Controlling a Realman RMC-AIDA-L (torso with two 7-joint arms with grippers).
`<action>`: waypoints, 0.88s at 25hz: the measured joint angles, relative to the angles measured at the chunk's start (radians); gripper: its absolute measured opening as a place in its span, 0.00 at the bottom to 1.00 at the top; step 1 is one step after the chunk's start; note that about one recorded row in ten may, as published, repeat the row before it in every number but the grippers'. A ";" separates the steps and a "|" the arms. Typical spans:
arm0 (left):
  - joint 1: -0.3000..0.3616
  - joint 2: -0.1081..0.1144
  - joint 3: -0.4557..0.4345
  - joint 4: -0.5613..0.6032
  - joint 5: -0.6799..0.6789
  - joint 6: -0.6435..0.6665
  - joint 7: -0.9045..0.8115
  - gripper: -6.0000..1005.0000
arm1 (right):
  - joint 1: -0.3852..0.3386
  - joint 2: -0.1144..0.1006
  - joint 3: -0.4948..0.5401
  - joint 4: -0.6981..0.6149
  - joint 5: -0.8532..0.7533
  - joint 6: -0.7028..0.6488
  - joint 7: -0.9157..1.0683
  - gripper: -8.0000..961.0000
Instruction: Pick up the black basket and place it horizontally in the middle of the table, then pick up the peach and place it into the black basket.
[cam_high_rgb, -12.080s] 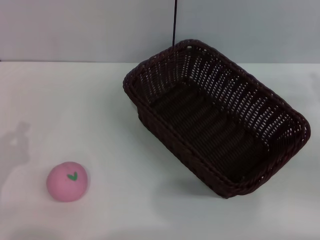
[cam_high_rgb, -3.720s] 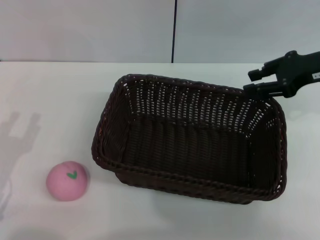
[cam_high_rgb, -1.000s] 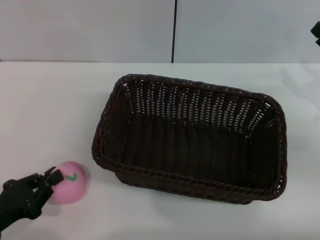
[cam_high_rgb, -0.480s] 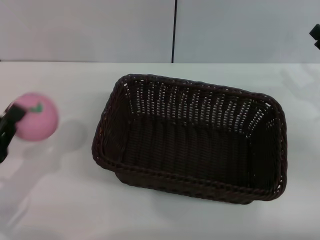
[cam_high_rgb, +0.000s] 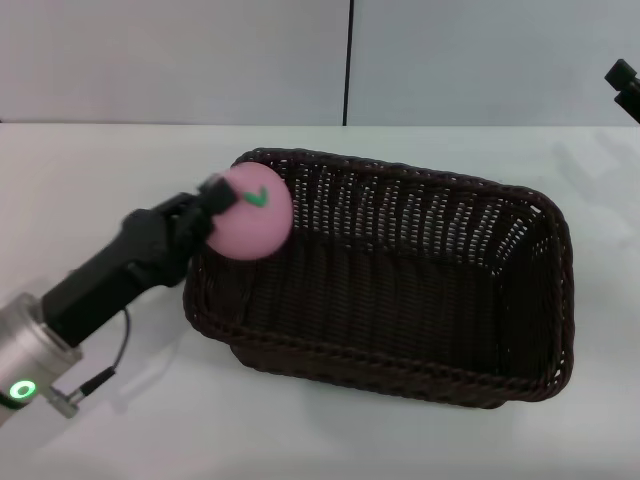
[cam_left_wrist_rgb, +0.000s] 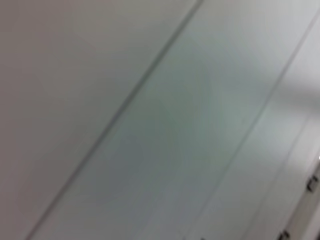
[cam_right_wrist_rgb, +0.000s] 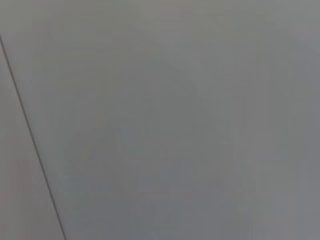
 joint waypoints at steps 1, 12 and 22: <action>-0.009 0.000 0.017 -0.002 0.000 -0.009 0.005 0.07 | 0.001 0.000 0.000 0.004 0.000 0.003 -0.005 0.79; -0.013 0.000 0.051 -0.010 -0.008 -0.066 0.014 0.22 | 0.013 0.000 -0.001 0.003 0.001 0.022 -0.008 0.79; 0.075 0.005 -0.089 0.000 -0.026 0.054 0.084 0.49 | 0.006 0.000 0.057 0.000 0.013 0.023 -0.013 0.79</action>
